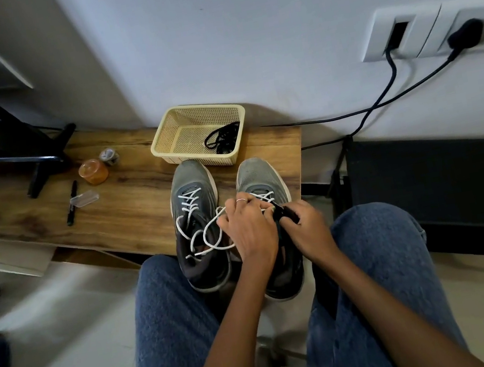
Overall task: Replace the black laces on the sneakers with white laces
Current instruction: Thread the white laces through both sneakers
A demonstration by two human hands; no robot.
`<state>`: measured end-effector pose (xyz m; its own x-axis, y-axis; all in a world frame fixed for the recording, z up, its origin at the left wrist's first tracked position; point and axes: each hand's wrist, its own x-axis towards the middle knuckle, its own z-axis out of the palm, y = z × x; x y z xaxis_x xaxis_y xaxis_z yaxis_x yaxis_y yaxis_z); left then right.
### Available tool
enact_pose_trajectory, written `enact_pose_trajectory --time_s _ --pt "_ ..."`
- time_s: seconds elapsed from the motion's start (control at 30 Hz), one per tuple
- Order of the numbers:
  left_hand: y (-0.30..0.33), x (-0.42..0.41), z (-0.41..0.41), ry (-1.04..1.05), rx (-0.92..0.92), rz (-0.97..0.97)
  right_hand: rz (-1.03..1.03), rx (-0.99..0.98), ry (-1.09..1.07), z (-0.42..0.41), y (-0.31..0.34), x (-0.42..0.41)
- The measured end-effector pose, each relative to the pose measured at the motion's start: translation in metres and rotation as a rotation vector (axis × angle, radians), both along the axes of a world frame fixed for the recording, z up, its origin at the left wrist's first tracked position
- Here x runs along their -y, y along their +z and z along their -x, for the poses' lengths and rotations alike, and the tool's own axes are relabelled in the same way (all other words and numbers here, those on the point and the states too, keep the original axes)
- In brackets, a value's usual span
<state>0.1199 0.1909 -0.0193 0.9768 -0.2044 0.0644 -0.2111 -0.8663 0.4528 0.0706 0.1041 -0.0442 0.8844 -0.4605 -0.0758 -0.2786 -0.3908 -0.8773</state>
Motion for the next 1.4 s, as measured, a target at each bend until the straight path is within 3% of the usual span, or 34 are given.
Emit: enact_pose_trajectory --time_s 0.4,0.8,1.13,1.4 --pt "-0.004 -0.006 -0.005 0.02 -0.121 0.058 0.053 -0.025 0.053 0.001 0.003 -0.002" --pt "-0.004 -0.014 -0.012 -0.04 -0.009 0.021 0.076 -0.008 0.049 0.001 0.0 -0.002" --pt "-0.001 -0.013 -0.015 -0.082 0.064 -0.009 -0.219 0.001 -0.06 0.001 0.002 -0.002" --pt "-0.006 -0.012 -0.015 -0.099 0.093 0.016 -0.199 -0.017 -0.042 -0.001 -0.003 0.0"
